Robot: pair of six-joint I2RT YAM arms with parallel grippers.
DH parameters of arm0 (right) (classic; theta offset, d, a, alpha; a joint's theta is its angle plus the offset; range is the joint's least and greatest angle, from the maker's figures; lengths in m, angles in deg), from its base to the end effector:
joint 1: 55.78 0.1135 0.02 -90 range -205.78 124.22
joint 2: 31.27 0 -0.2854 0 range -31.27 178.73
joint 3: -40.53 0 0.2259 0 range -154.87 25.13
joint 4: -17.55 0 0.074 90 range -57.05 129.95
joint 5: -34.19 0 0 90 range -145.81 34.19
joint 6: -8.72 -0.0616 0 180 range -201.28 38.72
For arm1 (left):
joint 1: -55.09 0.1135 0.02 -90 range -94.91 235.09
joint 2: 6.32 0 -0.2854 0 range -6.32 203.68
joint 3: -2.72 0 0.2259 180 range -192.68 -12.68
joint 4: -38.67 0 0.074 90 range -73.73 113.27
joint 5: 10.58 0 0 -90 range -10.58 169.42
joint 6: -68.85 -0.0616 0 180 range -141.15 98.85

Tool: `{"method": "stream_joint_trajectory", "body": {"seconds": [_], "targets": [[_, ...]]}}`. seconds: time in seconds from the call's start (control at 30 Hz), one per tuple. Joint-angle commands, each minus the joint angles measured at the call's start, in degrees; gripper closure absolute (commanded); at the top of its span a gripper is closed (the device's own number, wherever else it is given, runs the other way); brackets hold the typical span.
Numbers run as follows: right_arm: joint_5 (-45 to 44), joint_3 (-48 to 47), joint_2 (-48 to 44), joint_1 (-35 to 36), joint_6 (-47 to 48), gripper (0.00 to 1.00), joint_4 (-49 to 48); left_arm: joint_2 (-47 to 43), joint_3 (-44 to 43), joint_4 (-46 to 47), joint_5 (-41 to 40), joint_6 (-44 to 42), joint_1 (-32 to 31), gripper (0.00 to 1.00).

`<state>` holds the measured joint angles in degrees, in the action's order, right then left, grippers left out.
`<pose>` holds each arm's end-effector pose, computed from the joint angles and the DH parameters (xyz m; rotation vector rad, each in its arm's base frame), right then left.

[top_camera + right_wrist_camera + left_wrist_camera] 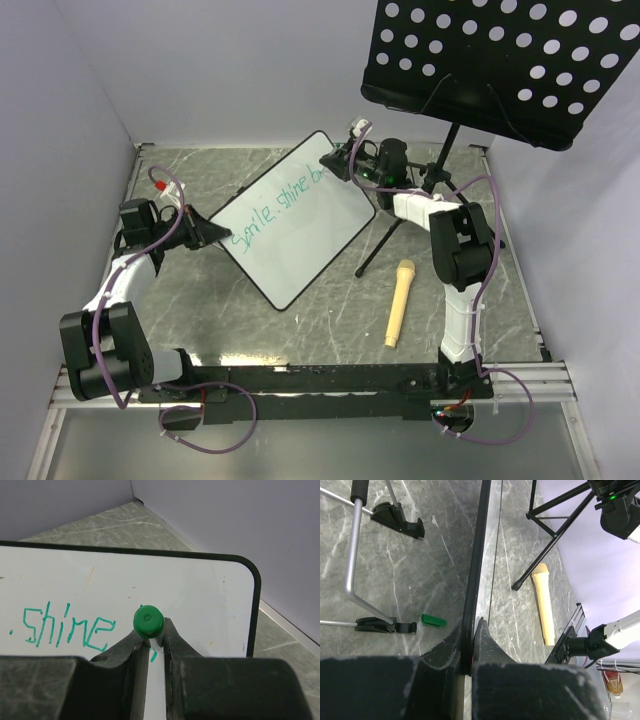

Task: Write a sentence on the whiteboard
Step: Pick up the sentence from the whiteboard.

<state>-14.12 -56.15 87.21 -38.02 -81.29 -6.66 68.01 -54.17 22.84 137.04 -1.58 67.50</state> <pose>0.4501 0.1872 0.2855 -0.8102 1.3736 0.7963 0.2533 0.0025 0.2619 0.0196 2.0451 -1.1423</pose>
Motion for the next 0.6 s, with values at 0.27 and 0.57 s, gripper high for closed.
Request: {"method": "stream_joint_trajectory", "body": {"seconds": [0.27, 0.57], "targets": [[0.7, -1.5, -2.5, -0.2, -2.7, 1.00, -4.3, 0.4, 0.6, 0.0, -11.8, -13.2, -0.4, 0.99], [-1.0, -4.1, -1.1, -0.4, -2.2, 1.00, -3.1, 0.6, 0.5, 0.0, -11.7, -13.4, -0.3, 0.99]]}}
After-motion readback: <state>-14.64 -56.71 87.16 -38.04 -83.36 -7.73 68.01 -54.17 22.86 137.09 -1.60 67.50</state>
